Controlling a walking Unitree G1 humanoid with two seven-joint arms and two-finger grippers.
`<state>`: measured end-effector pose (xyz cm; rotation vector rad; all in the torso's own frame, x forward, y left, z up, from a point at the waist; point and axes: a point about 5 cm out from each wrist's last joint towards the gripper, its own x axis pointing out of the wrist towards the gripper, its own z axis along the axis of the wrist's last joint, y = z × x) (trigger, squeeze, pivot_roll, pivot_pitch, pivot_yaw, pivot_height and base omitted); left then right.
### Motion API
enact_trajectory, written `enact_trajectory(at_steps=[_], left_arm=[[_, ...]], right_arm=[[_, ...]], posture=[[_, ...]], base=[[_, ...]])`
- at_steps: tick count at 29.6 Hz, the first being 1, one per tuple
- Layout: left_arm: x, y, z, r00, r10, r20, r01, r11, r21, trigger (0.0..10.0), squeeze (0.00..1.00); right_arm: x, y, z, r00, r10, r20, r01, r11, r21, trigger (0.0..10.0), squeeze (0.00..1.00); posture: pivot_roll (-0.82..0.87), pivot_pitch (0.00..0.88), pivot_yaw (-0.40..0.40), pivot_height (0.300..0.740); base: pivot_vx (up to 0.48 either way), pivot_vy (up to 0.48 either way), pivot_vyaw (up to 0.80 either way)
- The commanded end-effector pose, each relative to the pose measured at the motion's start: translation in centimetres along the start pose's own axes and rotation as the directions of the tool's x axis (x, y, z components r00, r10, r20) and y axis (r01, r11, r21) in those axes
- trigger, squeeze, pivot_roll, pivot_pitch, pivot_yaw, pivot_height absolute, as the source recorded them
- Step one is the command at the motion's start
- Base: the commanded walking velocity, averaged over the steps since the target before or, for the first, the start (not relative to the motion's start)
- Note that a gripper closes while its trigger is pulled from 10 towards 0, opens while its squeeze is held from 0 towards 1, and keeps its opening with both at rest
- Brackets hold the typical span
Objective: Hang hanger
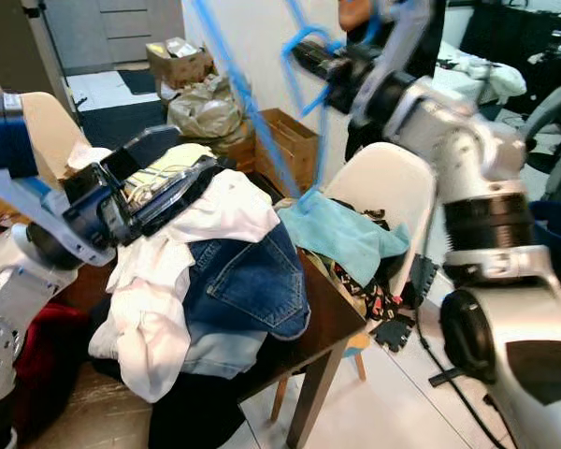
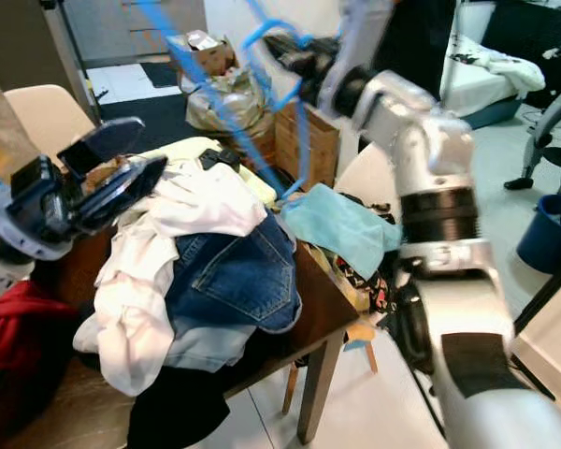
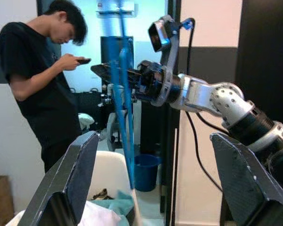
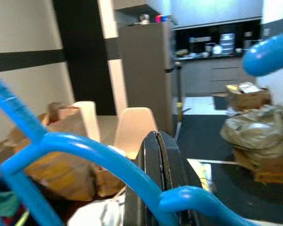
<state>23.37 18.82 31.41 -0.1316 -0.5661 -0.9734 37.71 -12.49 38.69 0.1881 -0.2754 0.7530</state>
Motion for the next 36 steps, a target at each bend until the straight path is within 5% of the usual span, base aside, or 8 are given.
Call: enact_trajectory(at_steps=[1, 14, 20, 24, 26, 36], left_arm=[[0.3, -0.1, 0.0, 1.0, 0.009, -0.018, -0.008, 1.0, 0.03, 10.0, 0.0], [0.8, 1.8, 1.3, 0.99, 0.122, 0.072, -0.128, 0.988, 0.087, 10.0, 0.0], [-0.1, 2.1, 3.0, 0.966, 0.137, 0.219, -0.143, 0.99, 0.012, 10.0, 0.0], [-0.3, 2.3, 3.0, 0.958, 0.143, 0.249, -0.143, 0.99, -0.017, 10.0, 0.0], [-0.2, 2.4, 2.9, 0.955, 0.136, 0.264, -0.132, 0.991, -0.032, 10.0, 0.0], [0.7, 2.0, 2.7, 0.962, 0.076, 0.264, -0.061, 0.996, -0.063, 10.0, 0.0]], right_arm=[[0.3, 0.7, 0.5, 0.999, 0.04, 0.004, -0.04, 0.999, -0.016, 4.0, 0.0], [0.7, 3.0, -0.2, 0.98, 0.194, -0.038, -0.195, 0.98, -0.031, 4.1, 0.0], [0.6, 3.6, 0.1, 0.969, 0.244, -0.034, -0.245, 0.968, -0.044, 4.1, 0.0], [0.1, 5.6, 0.6, 0.919, 0.393, -0.021, -0.393, 0.917, -0.073, 4.2, 0.0], [-0.9, 7.6, 0.7, 0.845, 0.533, -0.041, -0.534, 0.838, -0.114, 4.5, 0.0], [-1.5, 9.3, 0.5, 0.788, 0.613, -0.06, -0.615, 0.778, -0.129, 4.6, 0.0]], posture=[[-0.03, 0.019, -0.028, 0.736], [-0.04, 0.019, -0.024, 0.736], [-0.04, 0.017, -0.027, 0.736], [-0.05, 0.016, -0.025, 0.736], [-0.05, 0.015, -0.024, 0.736], [-0.06, 0.01, -0.017, 0.736]], base=[[0.0, 0.0, 0.0], [0.0, 0.0, 0.0], [0.0, 0.0, 0.0], [0.0, 0.0, 0.0], [0.0, 0.0, 0.0], [0.0, 0.0, 0.0]])
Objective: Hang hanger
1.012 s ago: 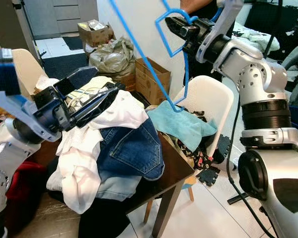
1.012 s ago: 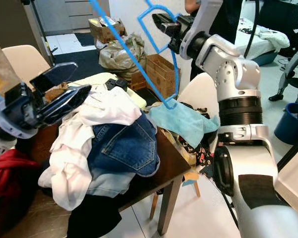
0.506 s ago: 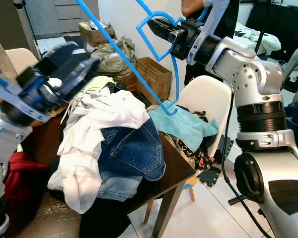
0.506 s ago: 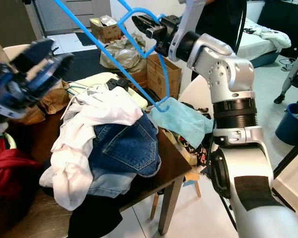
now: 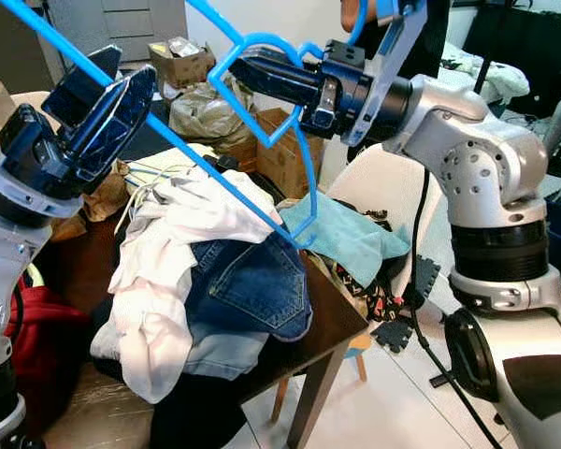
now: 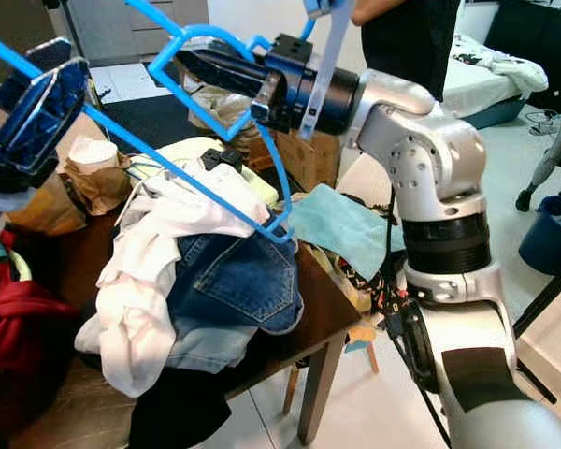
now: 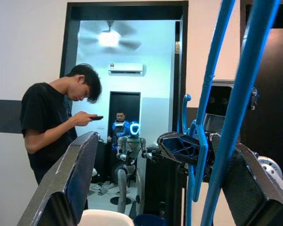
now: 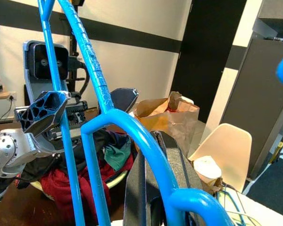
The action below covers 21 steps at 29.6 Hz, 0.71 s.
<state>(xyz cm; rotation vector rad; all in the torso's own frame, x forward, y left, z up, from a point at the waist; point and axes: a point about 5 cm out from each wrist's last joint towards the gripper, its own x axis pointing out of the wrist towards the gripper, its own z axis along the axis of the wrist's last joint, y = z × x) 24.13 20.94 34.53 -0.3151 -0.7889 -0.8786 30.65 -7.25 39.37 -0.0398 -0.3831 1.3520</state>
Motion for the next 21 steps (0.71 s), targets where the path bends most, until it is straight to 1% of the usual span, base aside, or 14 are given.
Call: enact_trajectory(at_steps=[1, 3, 4, 5, 6, 9, 12, 13, 16, 20, 21], left_arm=[[0.2, -0.3, -0.4, 1.0, -0.019, -0.004, 0.019, 0.999, -0.03, 10.0, 0.0], [0.2, -0.4, -0.6, 1.0, -0.027, -0.002, 0.027, 0.999, -0.042, 10.0, 0.0], [0.3, -0.5, -0.7, 0.999, -0.035, 0.007, 0.036, 0.998, -0.058, 2.5, 0.0], [0.3, -0.5, -0.7, 0.999, -0.035, 0.007, 0.036, 0.998, -0.058, 2.5, 0.0], [0.3, -0.8, -0.9, 0.998, -0.063, 0.006, 0.063, 0.995, -0.081, 0.0, 0.0], [0.3, -1.1, -1.0, 0.996, -0.087, 0.007, 0.087, 0.991, -0.103, 0.0, 0.0], [0.3, -1.8, -1.2, 0.99, -0.142, -0.008, 0.139, 0.981, -0.135, 0.0, 0.0], [0.2, -2.0, -1.1, 0.987, -0.159, -0.008, 0.156, 0.978, -0.14, 0.0, 0.0], [0.1, -2.2, -1.0, 0.985, -0.17, -0.008, 0.167, 0.976, -0.143, 0.0, 0.0], [-0.4, -2.1, 0.3, 0.985, -0.169, 0.039, 0.172, 0.977, -0.125, 0.0, 0.0], [-0.4, -2.1, 0.3, 0.985, -0.169, 0.039, 0.172, 0.977, -0.125, 0.0, 0.0]], right_arm=[[0.2, 0.5, 0.0, 0.999, 0.035, -0.006, -0.035, 0.999, -0.005, 4.6, 0.0], [0.2, 0.5, 0.0, 0.999, 0.035, -0.006, -0.035, 0.999, -0.006, 4.7, 0.0], [0.2, 0.6, 0.0, 0.999, 0.031, -0.008, -0.031, 0.999, -0.008, 4.8, 0.0], [0.2, 0.6, 0.0, 0.999, 0.031, -0.008, -0.031, 0.999, -0.008, 4.8, 0.0], [0.0, 0.5, 0.0, 1.0, 0.019, -0.011, -0.019, 1.0, -0.007, 5.4, 0.0], [0.0, 0.4, -0.1, 1.0, 0.006, -0.016, -0.006, 1.0, -0.008, 5.4, 0.0], [-0.2, 0.2, -0.3, 1.0, -0.014, -0.022, 0.014, 1.0, -0.006, 5.4, 0.0], [-0.2, 0.1, -0.3, 0.999, -0.022, -0.023, 0.022, 1.0, -0.005, 5.1, 0.0], [-0.2, 0.0, -0.3, 0.999, -0.028, -0.023, 0.028, 1.0, -0.005, 5.0, 0.0], [-0.5, -0.2, -0.3, 0.999, -0.038, -0.033, 0.038, 0.999, -0.009, 5.0, 0.0], [-0.5, -0.2, -0.3, 0.999, -0.038, -0.033, 0.038, 0.999, -0.009, 5.0, 0.0]], posture=[[-0.06, 0.01, -0.017, 0.736], [-0.06, 0.009, -0.017, 0.736], [-0.05, 0.008, -0.017, 0.736], [-0.05, 0.008, -0.017, 0.736], [-0.05, 0.008, -0.017, 0.736], [-0.05, 0.008, -0.017, 0.736], [-0.05, 0.008, -0.017, 0.736], [-0.05, 0.009, -0.016, 0.736], [-0.05, 0.009, -0.016, 0.736], [-0.05, 0.011, -0.017, 0.736], [-0.05, 0.011, -0.017, 0.736]], base=[[0.0, 0.0, 0.0], [0.0, 0.0, 0.0], [0.0, 0.0, 0.0], [0.0, 0.0, 0.0], [0.0, 0.0, 0.0], [0.0, 0.0, 0.0], [0.0, 0.0, 0.0], [0.0, 0.0, 0.0], [0.0, 0.0, 0.0], [0.0, 0.0, 0.0], [0.0, 0.0, 0.0]])
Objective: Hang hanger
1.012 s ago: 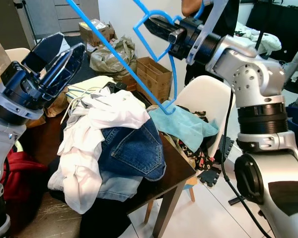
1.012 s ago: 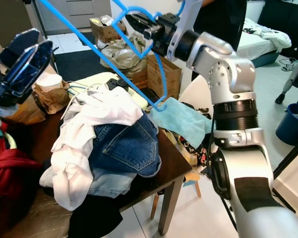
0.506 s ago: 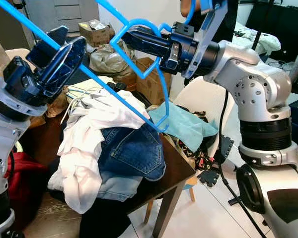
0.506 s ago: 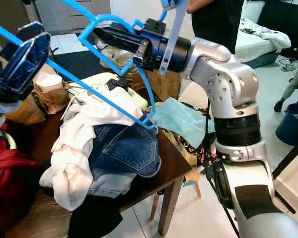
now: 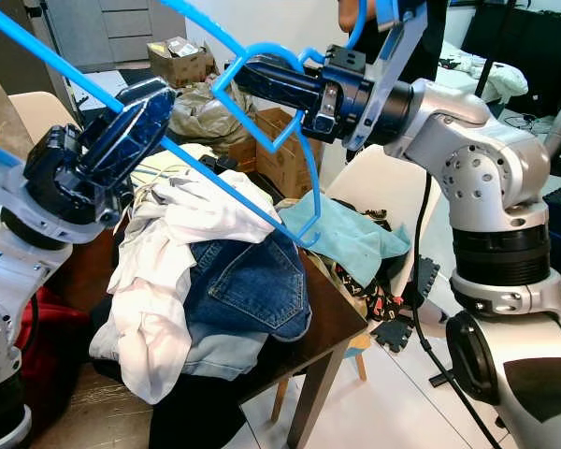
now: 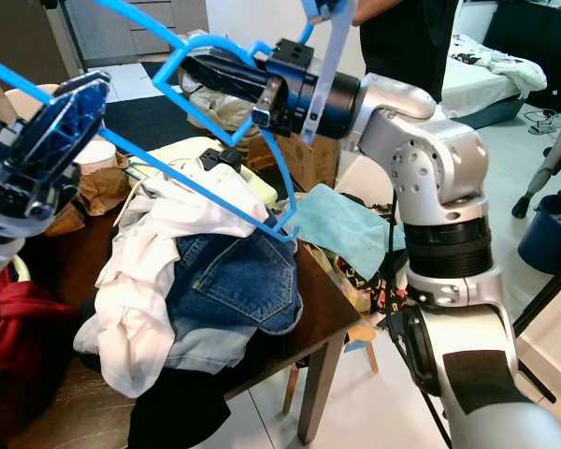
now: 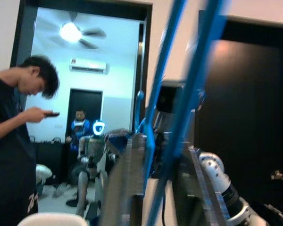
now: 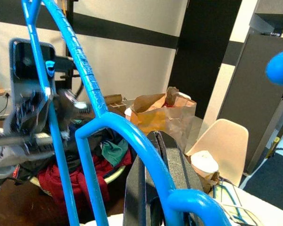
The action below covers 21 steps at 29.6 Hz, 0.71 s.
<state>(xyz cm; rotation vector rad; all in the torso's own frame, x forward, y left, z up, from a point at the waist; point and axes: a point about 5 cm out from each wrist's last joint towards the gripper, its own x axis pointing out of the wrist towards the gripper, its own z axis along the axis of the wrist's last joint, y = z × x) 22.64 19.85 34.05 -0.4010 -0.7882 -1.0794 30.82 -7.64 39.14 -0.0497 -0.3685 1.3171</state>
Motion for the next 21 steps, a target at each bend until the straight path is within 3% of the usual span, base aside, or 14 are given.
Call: enact_trajectory(at_steps=[1, 3, 4, 7, 8, 13, 14, 21], left_arm=[[0.0, -0.3, 0.7, 1.0, -0.021, -0.001, 0.021, 1.0, 0.018, 0.0, 0.0], [-0.1, -0.3, 1.0, 1.0, -0.015, -0.002, 0.015, 0.999, 0.03, 0.0, 0.0], [-0.2, -0.2, 1.1, 1.0, -0.01, -0.005, 0.01, 0.999, 0.036, 0.0, 0.0], [-0.2, -0.2, 1.2, 1.0, -0.007, -0.005, 0.007, 0.999, 0.04, 0.0, 0.0], [-0.4, 0.0, 1.6, 1.0, 0.007, -0.001, -0.007, 0.998, 0.056, 0.0, 0.0], [-0.6, 0.2, 2.3, 1.0, 0.022, 0.008, -0.022, 0.997, 0.074, 0.0, 0.0], [-0.7, 0.2, 2.5, 1.0, 0.027, 0.01, -0.028, 0.996, 0.081, 0.0, 0.0], [-0.8, 0.3, 3.0, 1.0, 0.027, 0.013, -0.028, 0.996, 0.088, 0.0, 0.0]], right_arm=[[-0.2, 0.0, -0.1, 1.0, -0.004, -0.015, 0.004, 1.0, -0.006, 5.0, 0.0], [-0.3, -0.1, -0.1, 1.0, -0.004, -0.018, 0.004, 1.0, -0.009, 5.6, 0.0], [-0.3, -0.1, -0.1, 1.0, -0.004, -0.019, 0.004, 1.0, -0.011, 7.0, 0.0], [-0.4, -0.1, -0.1, 1.0, -0.002, -0.021, 0.002, 1.0, -0.014, 7.0, 0.0], [-0.7, 0.0, -0.2, 0.999, 0.023, -0.027, -0.023, 1.0, -0.021, 10.0, 0.0], [-1.1, 0.4, -0.3, 0.996, 0.083, -0.009, -0.083, 0.997, 0.005, 10.0, 0.0], [-1.5, 0.5, -0.2, 0.993, 0.117, 0.016, -0.117, 0.993, 0.025, 10.0, 1.0], [-3.9, 0.7, -0.1, 0.973, 0.208, 0.104, -0.215, 0.974, 0.066, 10.0, 1.0]], posture=[[-0.05, 0.012, -0.016, 0.736], [-0.05, 0.012, -0.017, 0.736], [-0.05, 0.013, -0.019, 0.736], [-0.05, 0.013, -0.019, 0.736], [-0.05, 0.013, -0.021, 0.736], [-0.05, 0.014, -0.022, 0.736], [-0.05, 0.014, -0.023, 0.736], [-0.05, 0.016, -0.024, 0.736]], base=[[0.0, 0.0, 0.0], [0.0, 0.0, 0.0], [0.0, 0.0, 0.0], [0.0, 0.0, 0.0], [0.0, 0.0, 0.0], [0.0, 0.0, 0.0], [0.0, 0.0, 0.0], [0.0, 0.0, 0.0]])
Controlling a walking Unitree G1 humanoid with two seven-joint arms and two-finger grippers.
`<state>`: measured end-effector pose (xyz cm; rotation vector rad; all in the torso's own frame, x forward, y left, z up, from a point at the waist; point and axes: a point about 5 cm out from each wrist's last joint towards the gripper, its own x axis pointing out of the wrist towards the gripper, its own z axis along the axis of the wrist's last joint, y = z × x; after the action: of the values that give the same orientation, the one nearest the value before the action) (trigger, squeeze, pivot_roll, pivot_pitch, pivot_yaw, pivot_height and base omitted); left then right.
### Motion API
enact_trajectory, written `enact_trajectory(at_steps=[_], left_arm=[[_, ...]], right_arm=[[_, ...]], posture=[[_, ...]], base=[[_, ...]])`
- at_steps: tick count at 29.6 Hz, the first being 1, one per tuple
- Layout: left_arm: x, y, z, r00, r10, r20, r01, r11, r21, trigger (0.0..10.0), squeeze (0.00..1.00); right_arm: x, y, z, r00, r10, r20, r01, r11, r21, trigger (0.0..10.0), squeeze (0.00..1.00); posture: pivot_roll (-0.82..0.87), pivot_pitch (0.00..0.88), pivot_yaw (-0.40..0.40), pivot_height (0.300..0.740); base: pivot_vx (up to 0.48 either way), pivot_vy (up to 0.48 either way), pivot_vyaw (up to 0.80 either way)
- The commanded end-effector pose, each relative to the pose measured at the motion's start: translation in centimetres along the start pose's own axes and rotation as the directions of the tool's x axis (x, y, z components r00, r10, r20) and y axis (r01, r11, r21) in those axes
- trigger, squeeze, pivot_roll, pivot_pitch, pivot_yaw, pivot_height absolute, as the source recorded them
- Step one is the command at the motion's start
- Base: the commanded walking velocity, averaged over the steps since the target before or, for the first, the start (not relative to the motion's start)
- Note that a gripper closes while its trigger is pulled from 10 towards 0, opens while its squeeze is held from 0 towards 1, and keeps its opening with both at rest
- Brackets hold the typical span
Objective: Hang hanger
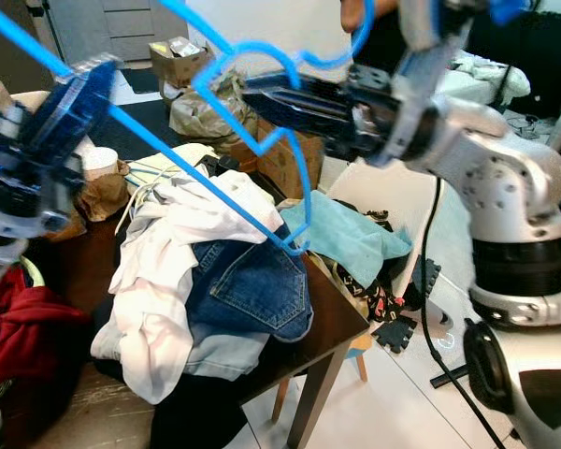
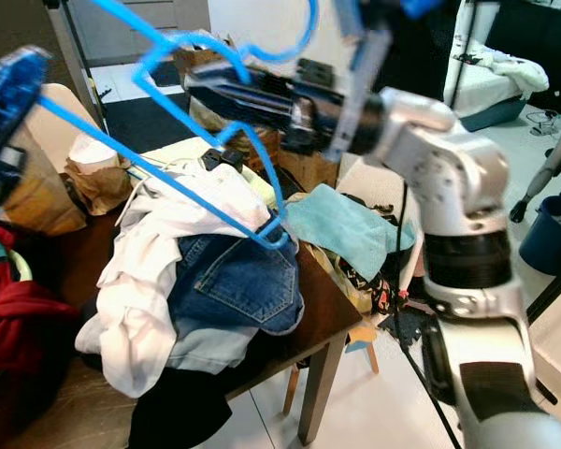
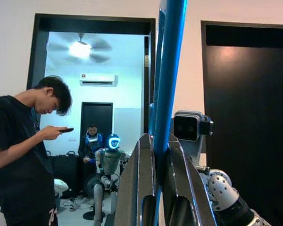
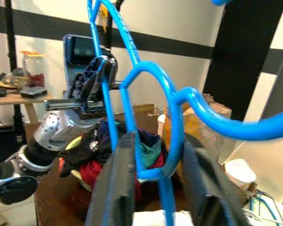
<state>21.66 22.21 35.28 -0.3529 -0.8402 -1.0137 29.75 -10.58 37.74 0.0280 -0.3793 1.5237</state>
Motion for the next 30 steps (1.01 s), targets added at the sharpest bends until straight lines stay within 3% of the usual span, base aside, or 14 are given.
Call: enact_trajectory(at_steps=[1, 6, 11, 12, 13, 18, 30], left_arm=[[0.0, 0.0, 0.3, 1.0, -0.005, -0.008, 0.005, 1.0, 0.004, 0.0, 0.0], [0.2, -0.1, 0.4, 1.0, -0.016, -0.004, 0.016, 1.0, -0.003, 0.0, 0.0], [0.5, -0.5, 0.3, 0.999, -0.051, 0.017, 0.052, 0.998, -0.036, 0.0, 0.0], [0.6, -0.5, 0.3, 0.998, -0.058, 0.023, 0.059, 0.997, -0.044, 0.0, 0.0], [0.7, -0.7, 0.3, 0.997, -0.07, 0.026, 0.071, 0.996, -0.056, 0.0, 0.0], [1.0, -0.9, 0.0, 0.996, -0.09, 0.026, 0.092, 0.993, -0.072, 0.0, 0.0], [1.2, -1.4, -0.1, 0.994, -0.105, 0.034, 0.107, 0.99, -0.091, 0.0, 0.0]], right_arm=[[-1.2, 0.2, 0.3, 0.999, 0.035, 0.038, -0.035, 0.999, 0.008, 10.0, 1.0], [-2.4, 0.3, 0.1, 0.996, 0.063, 0.059, -0.064, 0.997, 0.029, 10.0, 1.0], [-2.1, 1.1, -0.7, 0.989, 0.144, 0.027, -0.145, 0.988, 0.055, 10.0, 1.0], [-1.8, 1.3, -1.0, 0.988, 0.152, 0.021, -0.153, 0.987, 0.057, 10.0, 0.3], [-1.5, 1.1, -1.5, 0.993, 0.12, 0.008, -0.12, 0.991, 0.053, 10.0, 0.0], [-1.6, -0.4, -2.3, 1.0, 0.006, -0.003, -0.006, 0.999, 0.044, 10.0, 0.0], [-2.5, -1.6, -2.3, 0.998, -0.053, 0.039, 0.05, 0.996, 0.068, 10.0, 0.0]], posture=[[-0.05, 0.016, -0.024, 0.736], [-0.05, 0.018, -0.023, 0.736], [-0.05, 0.019, -0.021, 0.736], [-0.05, 0.019, -0.021, 0.736], [-0.04, 0.02, -0.019, 0.736], [-0.04, 0.019, -0.026, 0.736], [-0.04, 0.024, -0.028, 0.736]], base=[[0.0, 0.0, 0.0], [0.0, 0.0, 0.0], [0.0, 0.0, 0.0], [0.0, 0.0, 0.0], [0.0, 0.0, 0.0], [0.0, 0.0, 0.0], [0.0, 0.0, 0.0]])
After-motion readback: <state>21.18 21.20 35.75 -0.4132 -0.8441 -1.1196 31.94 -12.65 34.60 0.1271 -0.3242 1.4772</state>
